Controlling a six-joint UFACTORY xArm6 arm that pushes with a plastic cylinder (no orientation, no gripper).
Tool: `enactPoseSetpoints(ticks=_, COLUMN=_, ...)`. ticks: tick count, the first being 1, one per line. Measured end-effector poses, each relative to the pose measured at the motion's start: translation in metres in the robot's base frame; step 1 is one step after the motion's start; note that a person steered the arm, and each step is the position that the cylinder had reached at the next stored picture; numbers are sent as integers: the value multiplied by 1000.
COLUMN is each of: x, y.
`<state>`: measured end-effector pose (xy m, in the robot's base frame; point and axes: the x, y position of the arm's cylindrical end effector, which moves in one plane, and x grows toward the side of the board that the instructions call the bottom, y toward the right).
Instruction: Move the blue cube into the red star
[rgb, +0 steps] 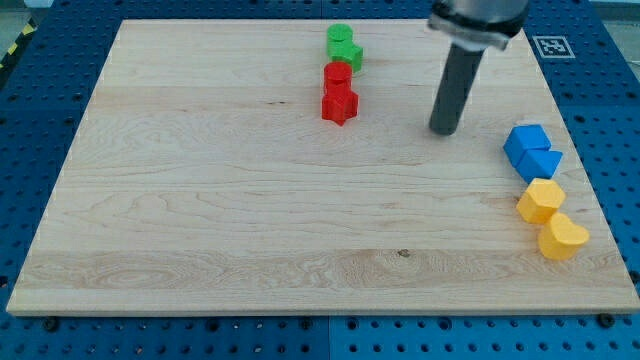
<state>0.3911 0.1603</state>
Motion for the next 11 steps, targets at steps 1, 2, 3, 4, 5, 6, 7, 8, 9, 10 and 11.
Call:
enactPoseSetpoints(ticks=1, x=-25, y=54)
enactPoseSetpoints(ticks=2, x=12, y=103)
enactPoseSetpoints(ticks=3, x=51, y=103)
enactPoseSetpoints(ticks=4, x=51, y=103)
enactPoseSetpoints(ticks=5, x=51, y=103)
enactPoseSetpoints(ticks=6, x=58, y=98)
enactPoseSetpoints(ticks=7, x=59, y=78)
enactPoseSetpoints(ticks=8, x=59, y=46)
enactPoseSetpoints(ticks=9, x=59, y=0)
enactPoseSetpoints(ticks=10, x=59, y=-51)
enactPoseSetpoints(ticks=11, x=58, y=-99)
